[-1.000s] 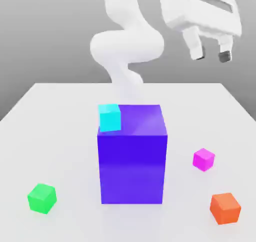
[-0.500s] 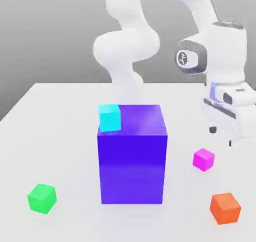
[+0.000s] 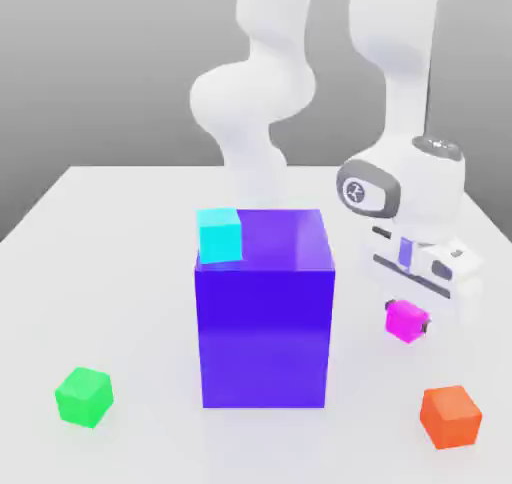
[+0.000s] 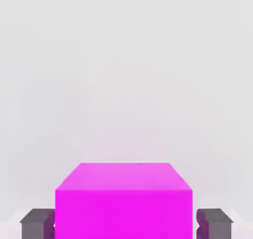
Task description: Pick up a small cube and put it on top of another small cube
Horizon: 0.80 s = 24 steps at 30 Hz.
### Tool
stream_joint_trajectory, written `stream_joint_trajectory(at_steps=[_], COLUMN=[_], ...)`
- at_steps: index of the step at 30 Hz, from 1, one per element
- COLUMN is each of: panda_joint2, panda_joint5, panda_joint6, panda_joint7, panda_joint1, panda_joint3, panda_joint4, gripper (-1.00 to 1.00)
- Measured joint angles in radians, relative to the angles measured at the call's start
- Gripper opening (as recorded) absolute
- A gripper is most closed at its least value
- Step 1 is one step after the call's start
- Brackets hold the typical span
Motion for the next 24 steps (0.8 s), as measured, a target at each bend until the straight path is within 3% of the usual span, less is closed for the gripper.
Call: stream_joint_trajectory(at_steps=[3, 12, 16, 24], panda_joint2=[0.005, -0.278, -0.304, -0.285], panda_joint5=[-0.001, 0.045, 0.033, 0.112], panda_joint6=[0.004, -0.221, -0.227, -0.253], panda_joint7=[0.001, -0.025, 0.032, 0.063], panda_joint1=[0.003, -0.013, -0.084, -0.333], panda_joint3=[-0.003, 0.018, -0.013, -0.148], panda_joint4=[0.001, -0.043, 0.017, 0.214], gripper=[-1.0, -1.0, -1.0, -1.0])
